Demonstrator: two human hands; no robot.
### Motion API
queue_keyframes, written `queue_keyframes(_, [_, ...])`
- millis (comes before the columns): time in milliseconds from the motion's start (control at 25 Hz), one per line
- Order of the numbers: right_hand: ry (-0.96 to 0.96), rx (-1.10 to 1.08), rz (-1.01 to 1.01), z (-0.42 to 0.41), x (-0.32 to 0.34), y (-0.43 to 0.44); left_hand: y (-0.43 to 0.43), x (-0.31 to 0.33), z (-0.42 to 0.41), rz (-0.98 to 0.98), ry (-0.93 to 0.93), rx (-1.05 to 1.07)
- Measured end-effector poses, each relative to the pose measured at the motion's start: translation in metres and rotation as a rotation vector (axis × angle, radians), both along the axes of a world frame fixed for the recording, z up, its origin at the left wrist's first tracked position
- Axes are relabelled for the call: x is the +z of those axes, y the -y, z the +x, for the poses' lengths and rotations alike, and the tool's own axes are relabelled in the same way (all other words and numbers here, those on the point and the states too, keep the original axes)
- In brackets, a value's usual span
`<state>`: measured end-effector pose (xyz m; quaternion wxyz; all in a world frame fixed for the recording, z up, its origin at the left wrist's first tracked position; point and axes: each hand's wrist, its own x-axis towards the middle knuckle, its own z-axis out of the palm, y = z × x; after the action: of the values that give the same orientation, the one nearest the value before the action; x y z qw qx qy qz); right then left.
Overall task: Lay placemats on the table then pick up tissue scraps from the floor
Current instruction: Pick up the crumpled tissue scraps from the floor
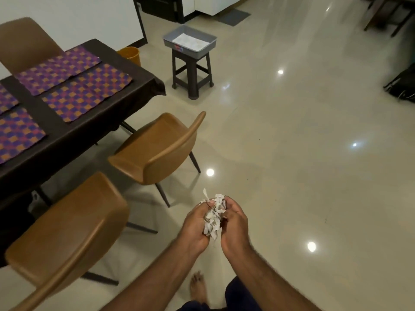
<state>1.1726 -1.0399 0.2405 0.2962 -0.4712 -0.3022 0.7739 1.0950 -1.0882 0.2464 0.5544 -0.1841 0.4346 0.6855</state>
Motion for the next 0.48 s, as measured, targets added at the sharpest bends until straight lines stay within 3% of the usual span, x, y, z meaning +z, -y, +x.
queue_keyframes(280, [-0.005, -0.115, -0.051, -0.045, -0.007, -0.138, -0.141, -0.015, -0.05, 0.033, 0.046, -0.084])
queue_keyframes(480, [0.001, -0.015, -0.021, -0.083, -0.009, -0.278, -0.268, -0.017, -0.089, 0.064, 0.078, -0.046])
